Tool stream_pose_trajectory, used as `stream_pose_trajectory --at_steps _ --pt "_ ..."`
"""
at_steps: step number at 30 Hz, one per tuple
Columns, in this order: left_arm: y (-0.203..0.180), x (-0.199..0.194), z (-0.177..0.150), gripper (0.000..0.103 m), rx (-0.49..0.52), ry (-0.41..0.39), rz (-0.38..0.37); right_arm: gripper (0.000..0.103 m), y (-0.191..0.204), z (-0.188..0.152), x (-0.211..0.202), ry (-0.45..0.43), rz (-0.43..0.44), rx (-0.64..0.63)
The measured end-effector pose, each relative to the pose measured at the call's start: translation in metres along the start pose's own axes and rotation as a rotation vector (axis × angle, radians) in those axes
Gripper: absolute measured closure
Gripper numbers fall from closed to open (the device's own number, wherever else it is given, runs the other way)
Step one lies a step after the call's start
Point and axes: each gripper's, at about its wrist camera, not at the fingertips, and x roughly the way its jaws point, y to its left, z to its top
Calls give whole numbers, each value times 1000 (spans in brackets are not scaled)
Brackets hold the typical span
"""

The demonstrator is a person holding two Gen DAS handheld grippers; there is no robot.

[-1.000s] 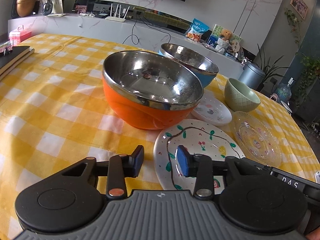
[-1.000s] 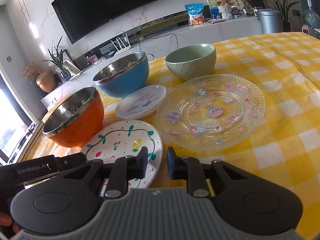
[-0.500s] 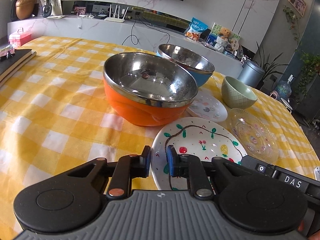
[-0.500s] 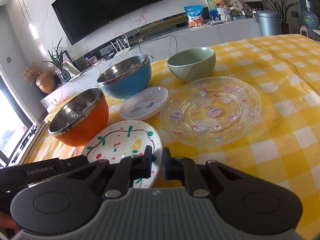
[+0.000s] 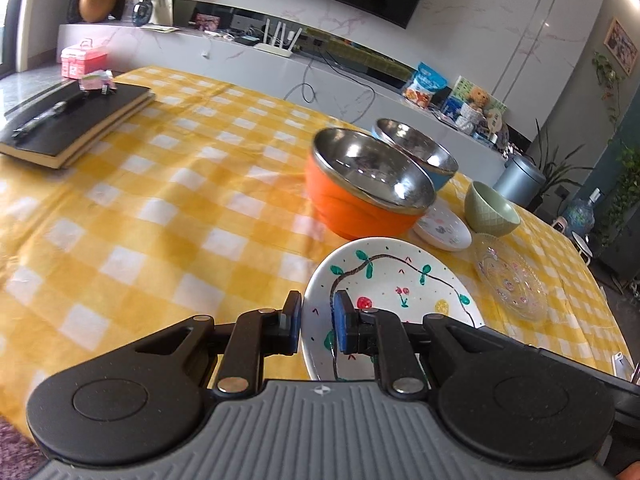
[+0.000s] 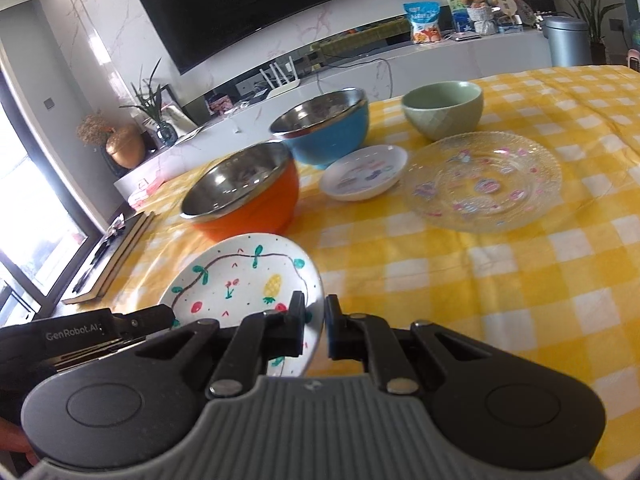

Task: Organize plates and bowls
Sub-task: 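Carry the painted plate toward the black notebook, lower it, open both grippers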

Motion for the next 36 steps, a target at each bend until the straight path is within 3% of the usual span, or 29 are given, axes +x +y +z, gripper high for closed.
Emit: stream_pose_trajectory --at_steps 9,20,29,34,36 --pt "31 -18 1 84 -60 -25 39 95 33 -8 9 26 36 -35" --pt "50 -7 -8 84 -107 20 36 95 44 -13 27 71 -6 -67" --pt "48 6 -14 84 -74 39 46 93 45 -20 36 86 -49 -105" --pt "46 6 -14 84 -53 40 48 87 46 -21 35 82 -41 -123" --pt "46 5 -13 79 -55 37 51 87 46 -19 34 76 -36 -121"
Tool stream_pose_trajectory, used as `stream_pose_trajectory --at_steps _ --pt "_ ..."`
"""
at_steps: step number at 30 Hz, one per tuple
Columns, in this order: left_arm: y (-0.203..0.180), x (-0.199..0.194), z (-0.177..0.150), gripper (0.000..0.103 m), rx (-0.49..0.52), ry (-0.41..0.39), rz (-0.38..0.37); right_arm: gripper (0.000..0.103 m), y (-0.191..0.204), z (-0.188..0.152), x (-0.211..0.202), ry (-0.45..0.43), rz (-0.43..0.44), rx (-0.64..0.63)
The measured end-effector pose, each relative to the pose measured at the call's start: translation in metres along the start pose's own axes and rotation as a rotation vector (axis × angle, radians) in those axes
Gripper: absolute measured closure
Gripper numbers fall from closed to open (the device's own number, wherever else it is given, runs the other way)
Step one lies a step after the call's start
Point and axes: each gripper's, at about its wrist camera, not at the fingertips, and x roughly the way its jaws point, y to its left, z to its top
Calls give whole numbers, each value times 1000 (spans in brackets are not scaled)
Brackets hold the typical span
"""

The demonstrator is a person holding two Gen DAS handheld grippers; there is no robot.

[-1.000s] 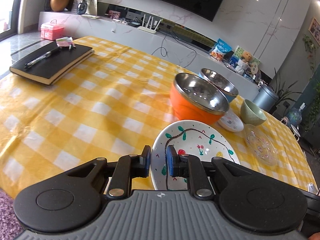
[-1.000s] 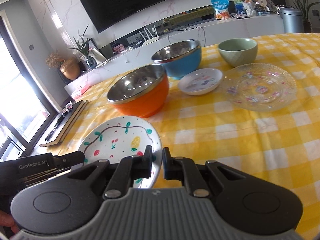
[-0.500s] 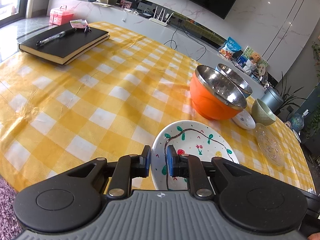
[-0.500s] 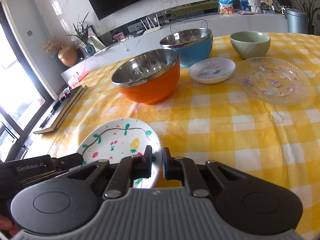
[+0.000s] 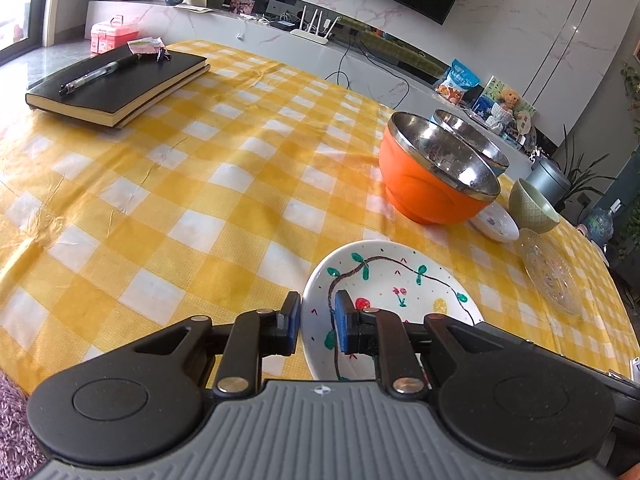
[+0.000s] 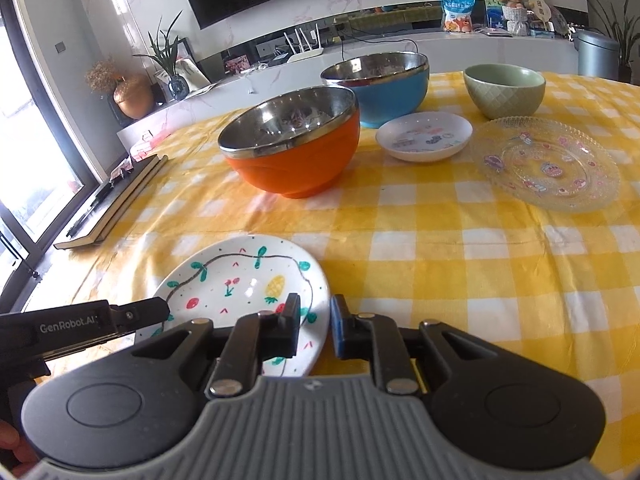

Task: Organize plates and bowls
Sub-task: 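Carry the painted plate toward the black notebook, lower it, open both grippers, then move both grippers to the rim of the clear glass plate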

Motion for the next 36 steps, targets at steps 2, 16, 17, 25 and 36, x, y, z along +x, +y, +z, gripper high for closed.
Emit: stream_pose_trajectory --at_steps 2,16,17,25,36 --pt "-1 -2 1 71 5 -9 11 84 0 2 -4 -18 1 -10" --pt "-51 -33 7 49 140 -59 4 56 -16 9 -51 -145 -4 -46" --pt "-56 -35 7 49 150 -59 5 55 -19 9 -55 -154 -7 -43" --pt "-90 -45 1 48 224 -57 -9 39 -40 8 -85 -240 -57 -26" --pt "-139 -38 -6 43 291 -61 -49 39 -78 10 -107 -305 -133 30"
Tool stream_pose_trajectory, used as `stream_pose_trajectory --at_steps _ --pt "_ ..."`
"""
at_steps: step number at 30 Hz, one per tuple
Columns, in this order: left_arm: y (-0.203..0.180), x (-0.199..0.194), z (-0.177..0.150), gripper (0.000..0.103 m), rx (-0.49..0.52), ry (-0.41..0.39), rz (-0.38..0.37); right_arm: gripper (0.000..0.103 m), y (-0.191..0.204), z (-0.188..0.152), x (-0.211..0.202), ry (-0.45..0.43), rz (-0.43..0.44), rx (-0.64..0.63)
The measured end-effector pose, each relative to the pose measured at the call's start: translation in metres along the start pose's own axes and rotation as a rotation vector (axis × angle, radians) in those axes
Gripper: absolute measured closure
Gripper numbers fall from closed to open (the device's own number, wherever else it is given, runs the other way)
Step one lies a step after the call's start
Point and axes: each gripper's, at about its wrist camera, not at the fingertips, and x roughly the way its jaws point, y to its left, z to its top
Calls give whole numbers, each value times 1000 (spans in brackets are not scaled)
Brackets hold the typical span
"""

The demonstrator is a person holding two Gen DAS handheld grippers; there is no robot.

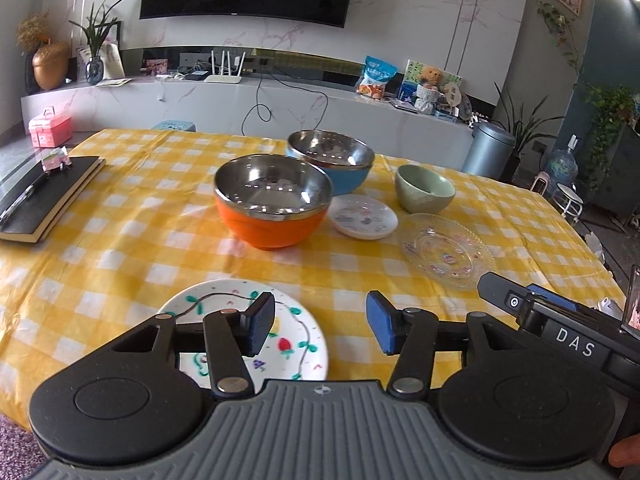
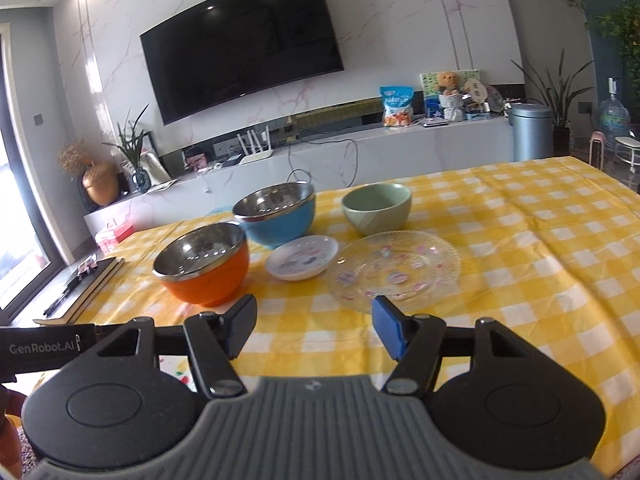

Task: Organize plates and bowls
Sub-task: 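Move both grippers to the rim of the clear glass plate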

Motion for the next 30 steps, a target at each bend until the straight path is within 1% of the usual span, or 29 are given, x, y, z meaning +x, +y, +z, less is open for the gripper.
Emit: stream_pose_trajectory --at_steps 5,9,16,20,30 --pt "-13 15 3 40 3 20 -2 39 -19 0 7 3 -35 29" --pt "-21 28 6 37 9 37 -11 39 -35 3 18 37 -40 76" --pt "-35 55 14 34 10 62 -43 39 -57 6 41 79 -92 115" --pt "-42 74 17 33 2 82 -59 39 -69 11 54 81 -113 120" --pt "-54 124 29 33 -55 116 -101 40 -95 25 88 100 -155 105"
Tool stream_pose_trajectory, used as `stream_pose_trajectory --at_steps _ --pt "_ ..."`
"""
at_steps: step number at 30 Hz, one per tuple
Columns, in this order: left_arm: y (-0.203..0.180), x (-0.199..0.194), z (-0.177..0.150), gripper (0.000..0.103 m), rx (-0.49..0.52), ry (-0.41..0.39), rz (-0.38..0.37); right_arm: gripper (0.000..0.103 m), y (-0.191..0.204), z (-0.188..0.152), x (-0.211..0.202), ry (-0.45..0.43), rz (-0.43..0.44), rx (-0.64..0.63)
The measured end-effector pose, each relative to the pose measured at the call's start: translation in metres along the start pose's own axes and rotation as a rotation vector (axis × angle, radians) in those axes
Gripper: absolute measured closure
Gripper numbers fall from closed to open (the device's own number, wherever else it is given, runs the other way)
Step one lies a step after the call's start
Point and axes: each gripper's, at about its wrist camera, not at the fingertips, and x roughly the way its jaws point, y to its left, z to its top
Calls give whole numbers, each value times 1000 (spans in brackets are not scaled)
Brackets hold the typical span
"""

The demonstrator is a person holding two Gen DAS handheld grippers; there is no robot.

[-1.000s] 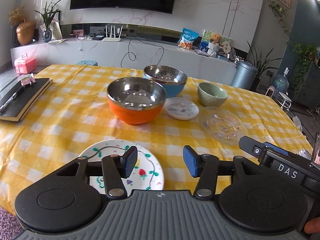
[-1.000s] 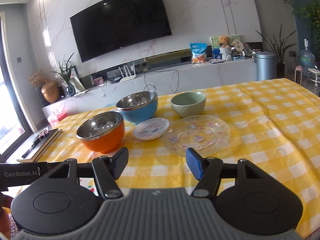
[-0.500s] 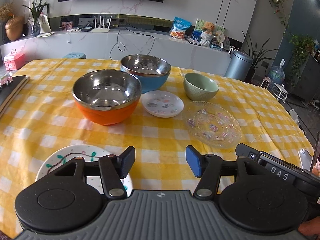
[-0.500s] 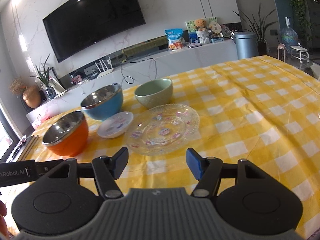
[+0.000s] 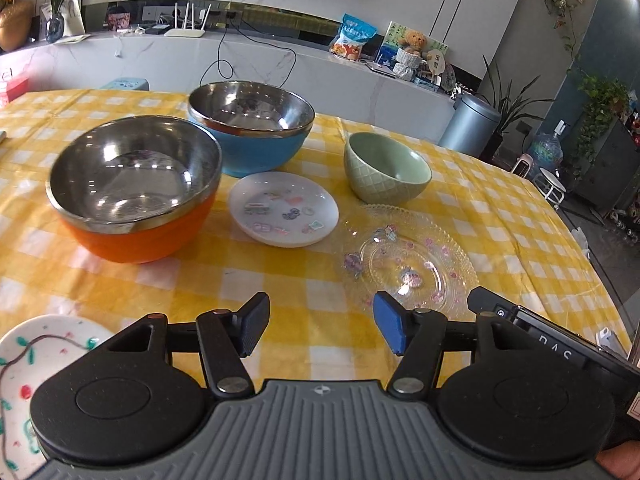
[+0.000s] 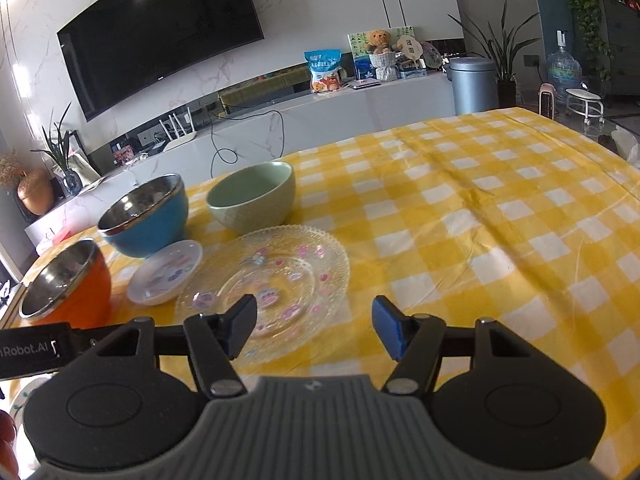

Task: Organize plates and bowls
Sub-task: 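Move both grippers to the rim of the clear glass plate, then close both grippers on the glass plate's rim and lift it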

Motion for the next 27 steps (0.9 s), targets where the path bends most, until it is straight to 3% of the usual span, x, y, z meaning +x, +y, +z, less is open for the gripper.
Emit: stream_pose_trajectory --at_steps 5,11,18,23,27 --pt "-6 24 8 34 -7 15 -22 46 -9 13 20 9 -10 10" --pt "-4 46 12 43 -35 35 -10 56 -18 24 42 32 -6 45" --pt "-6 55 13 58 -55 15 -12 74 -25 25 60 64 24 84" --pt "-9 59 15 69 -50 -1 -16 78 -28 24 63 65 39 105" --pt "-14 62 15 82 -39 -6 -11 90 -30 23 66 69 53 133"
